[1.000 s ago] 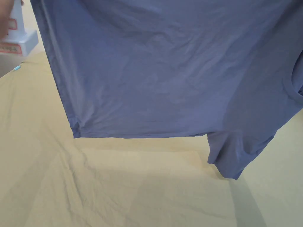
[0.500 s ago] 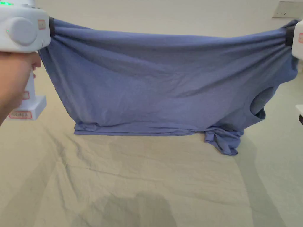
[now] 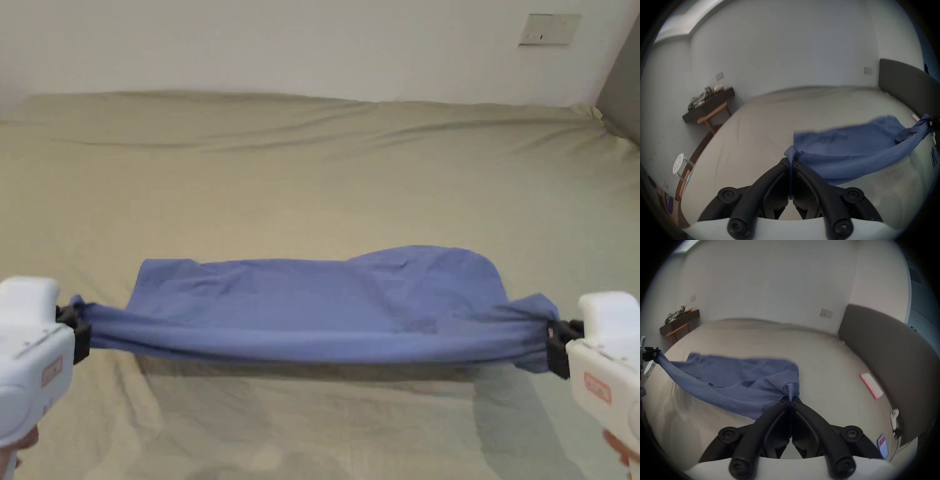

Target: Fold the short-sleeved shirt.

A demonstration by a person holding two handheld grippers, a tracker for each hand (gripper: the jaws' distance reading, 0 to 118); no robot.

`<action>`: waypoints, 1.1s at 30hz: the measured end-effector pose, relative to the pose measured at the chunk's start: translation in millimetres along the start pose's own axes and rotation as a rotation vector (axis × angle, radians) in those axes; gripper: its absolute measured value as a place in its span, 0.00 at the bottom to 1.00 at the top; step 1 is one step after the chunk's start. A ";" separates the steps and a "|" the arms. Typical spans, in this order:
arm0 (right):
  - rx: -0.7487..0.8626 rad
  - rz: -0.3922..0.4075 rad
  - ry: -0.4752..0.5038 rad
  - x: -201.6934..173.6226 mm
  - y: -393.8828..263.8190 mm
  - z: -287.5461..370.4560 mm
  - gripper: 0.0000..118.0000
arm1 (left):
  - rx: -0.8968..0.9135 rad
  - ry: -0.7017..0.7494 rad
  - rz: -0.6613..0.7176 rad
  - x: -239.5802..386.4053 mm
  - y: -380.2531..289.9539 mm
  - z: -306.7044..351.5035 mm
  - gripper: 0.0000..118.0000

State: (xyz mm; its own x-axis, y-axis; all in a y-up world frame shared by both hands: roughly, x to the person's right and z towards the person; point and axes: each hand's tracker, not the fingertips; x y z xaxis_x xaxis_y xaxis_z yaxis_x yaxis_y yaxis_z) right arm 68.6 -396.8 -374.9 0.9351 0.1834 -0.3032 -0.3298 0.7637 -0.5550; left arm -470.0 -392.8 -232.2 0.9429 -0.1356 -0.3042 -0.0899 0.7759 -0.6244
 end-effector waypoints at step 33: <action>-0.271 -0.016 -0.079 -21.7 -109.3 98.1 0.95 | -0.229 -0.102 -0.029 -11.9 -133.8 99.6 0.94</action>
State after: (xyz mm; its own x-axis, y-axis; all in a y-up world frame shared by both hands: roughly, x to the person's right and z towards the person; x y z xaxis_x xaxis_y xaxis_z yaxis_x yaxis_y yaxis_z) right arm 97.1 -423.5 -231.7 0.9442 0.2280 -0.2375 -0.3274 0.5753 -0.7495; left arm -437.2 -433.6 -73.4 0.9726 -0.0834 -0.2170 -0.1221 0.6112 -0.7820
